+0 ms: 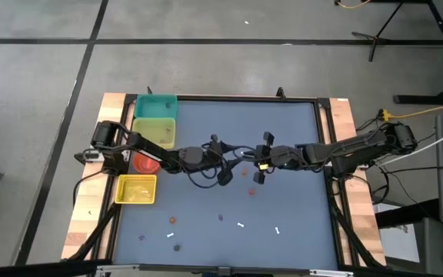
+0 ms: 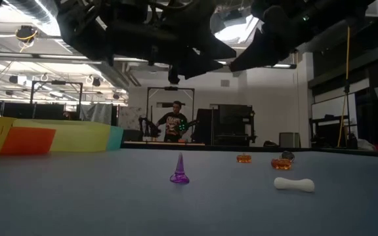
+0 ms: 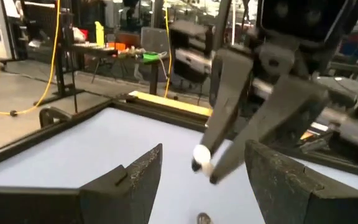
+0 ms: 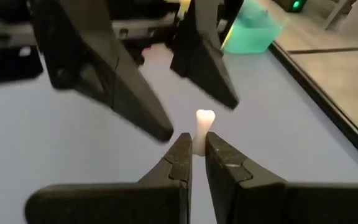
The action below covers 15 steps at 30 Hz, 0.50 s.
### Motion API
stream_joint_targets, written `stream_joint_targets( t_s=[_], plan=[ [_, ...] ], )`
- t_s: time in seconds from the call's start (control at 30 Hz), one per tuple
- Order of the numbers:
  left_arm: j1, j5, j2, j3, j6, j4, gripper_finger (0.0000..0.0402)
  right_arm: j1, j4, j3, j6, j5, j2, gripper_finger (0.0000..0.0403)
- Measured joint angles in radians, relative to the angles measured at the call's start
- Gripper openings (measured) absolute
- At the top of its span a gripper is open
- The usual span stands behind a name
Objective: Sort Halloween decoration
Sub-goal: Put the top right white bone toy into the yellow basket
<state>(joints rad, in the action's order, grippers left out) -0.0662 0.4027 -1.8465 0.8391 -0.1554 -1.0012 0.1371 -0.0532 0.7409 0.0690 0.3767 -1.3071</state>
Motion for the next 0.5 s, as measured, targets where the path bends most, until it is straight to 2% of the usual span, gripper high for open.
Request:
stream_joint_targets(
  t_s=[0.27,0.5],
  plan=[
    [0.0,0.0,0.0,0.0,-0.003,-0.002,0.0207,0.0,-0.034,0.0,-0.029,-0.001,0.0,0.003],
    [0.0,0.0,0.0,0.0,-0.026,-0.002,0.0178,0.0,-0.035,0.0,-0.03,-0.001,0.0,0.003]
  ],
)
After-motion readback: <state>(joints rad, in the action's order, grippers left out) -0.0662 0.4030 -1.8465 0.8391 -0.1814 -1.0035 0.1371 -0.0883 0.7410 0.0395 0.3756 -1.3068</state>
